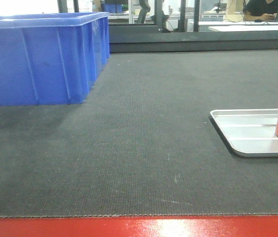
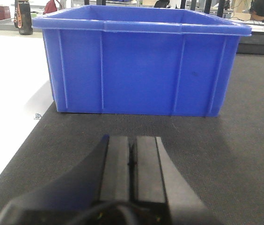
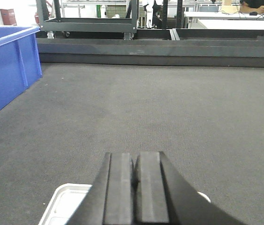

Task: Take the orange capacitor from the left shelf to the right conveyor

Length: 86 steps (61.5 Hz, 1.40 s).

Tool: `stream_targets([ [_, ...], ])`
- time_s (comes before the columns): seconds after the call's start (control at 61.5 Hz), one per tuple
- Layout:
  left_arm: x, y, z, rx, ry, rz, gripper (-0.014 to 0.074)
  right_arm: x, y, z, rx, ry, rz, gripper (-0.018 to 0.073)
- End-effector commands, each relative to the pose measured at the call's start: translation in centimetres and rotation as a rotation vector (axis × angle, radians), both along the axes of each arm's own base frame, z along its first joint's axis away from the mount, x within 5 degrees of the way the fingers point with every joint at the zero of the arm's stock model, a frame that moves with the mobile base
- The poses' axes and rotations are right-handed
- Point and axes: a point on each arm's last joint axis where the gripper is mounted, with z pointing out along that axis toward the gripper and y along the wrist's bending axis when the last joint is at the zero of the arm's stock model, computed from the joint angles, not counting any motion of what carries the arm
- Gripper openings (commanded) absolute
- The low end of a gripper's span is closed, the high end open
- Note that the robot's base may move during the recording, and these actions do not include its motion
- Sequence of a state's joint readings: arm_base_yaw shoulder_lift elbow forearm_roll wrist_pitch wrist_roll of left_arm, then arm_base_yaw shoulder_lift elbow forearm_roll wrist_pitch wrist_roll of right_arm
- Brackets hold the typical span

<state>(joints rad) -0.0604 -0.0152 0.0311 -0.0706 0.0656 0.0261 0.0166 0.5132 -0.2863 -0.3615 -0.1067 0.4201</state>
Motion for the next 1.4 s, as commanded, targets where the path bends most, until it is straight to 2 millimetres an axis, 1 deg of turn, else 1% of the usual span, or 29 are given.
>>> stream_targets([
  [0.0,-0.1,0.1,1.0,-0.012,-0.097,0.006,-0.0127,0.0,0.3,2.0,0.002,-0.118,0.031,0.0054],
  [0.195,-0.1,0.1,1.0,-0.012,-0.097,0.006,-0.0127,0.0,0.2,1.8,0.023,-0.106,0.022,0.0054],
  [0.292,-0.1,0.1,1.0,-0.012,-0.097,0.006,-0.0127,0.0,-0.1,1.4,0.046,-0.058,-0.014,0.0054],
  [0.325,-0.1,0.1,1.0,-0.012,-0.097,0.006,-0.0127,-0.1,-0.2,1.3,0.030,-0.047,-0.024,0.0054],
  [0.406,-0.1,0.1,1.0,-0.012,-0.097,0.006,-0.0127,-0.8,-0.4,1.2,0.003,-0.029,-0.039,0.0054],
  [0.504,-0.1,0.1,1.0,-0.012,-0.097,0.006,-0.0127,-2.3,-0.3,1.5,-0.070,-0.055,-0.033,0.0054],
  [0.601,-0.1,0.1,1.0,-0.012,-0.097,0.006,-0.0127,-3.8,-0.3,1.2,-0.125,-0.095,-0.029,0.0054],
  [0.666,-0.1,0.1,1.0,-0.012,-0.097,0.006,-0.0127,-4.6,-0.3,0.4,-0.139,-0.121,-0.032,0.0054],
  [0.796,-0.1,0.1,1.0,-0.012,-0.097,0.006,-0.0127,-5.7,-0.4,-2.4,-0.114,-0.138,-0.037,0.0054],
  [0.942,-0.1,0.1,1.0,-0.012,-0.097,0.006,-0.0127,-6.2,-0.6,-5.1,-0.045,-0.139,-0.072,0.0054],
  [1.04,-0.1,0.1,1.0,-0.012,-0.097,0.006,-0.0127,-6.2,-0.7,-6.3,-0.039,-0.131,-0.099,0.0054],
  [1.17,-0.1,0.1,1.0,-0.012,-0.097,0.006,-0.0127,-6.0,-0.8,-7.3,-0.040,-0.118,-0.108,0.0054],
  [1.381,-0.1,0.1,1.0,-0.012,-0.097,0.006,-0.0127,-6.0,-0.8,-7.3,-0.040,-0.120,-0.109,0.0054],
])
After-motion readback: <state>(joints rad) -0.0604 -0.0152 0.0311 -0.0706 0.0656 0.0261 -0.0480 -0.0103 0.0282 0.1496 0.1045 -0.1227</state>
